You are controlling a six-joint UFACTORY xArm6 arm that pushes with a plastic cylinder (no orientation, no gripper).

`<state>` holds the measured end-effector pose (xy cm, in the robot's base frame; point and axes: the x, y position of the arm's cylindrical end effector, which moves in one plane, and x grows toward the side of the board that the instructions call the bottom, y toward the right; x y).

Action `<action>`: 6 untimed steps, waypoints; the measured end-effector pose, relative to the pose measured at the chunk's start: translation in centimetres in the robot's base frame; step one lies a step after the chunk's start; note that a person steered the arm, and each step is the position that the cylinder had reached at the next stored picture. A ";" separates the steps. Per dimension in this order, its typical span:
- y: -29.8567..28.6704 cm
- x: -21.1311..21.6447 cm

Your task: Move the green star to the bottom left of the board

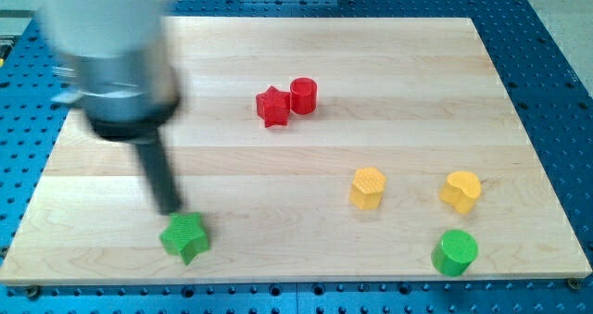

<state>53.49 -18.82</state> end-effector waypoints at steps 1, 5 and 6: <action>8.0 0.0; 2.9 1.6; 13.5 -7.2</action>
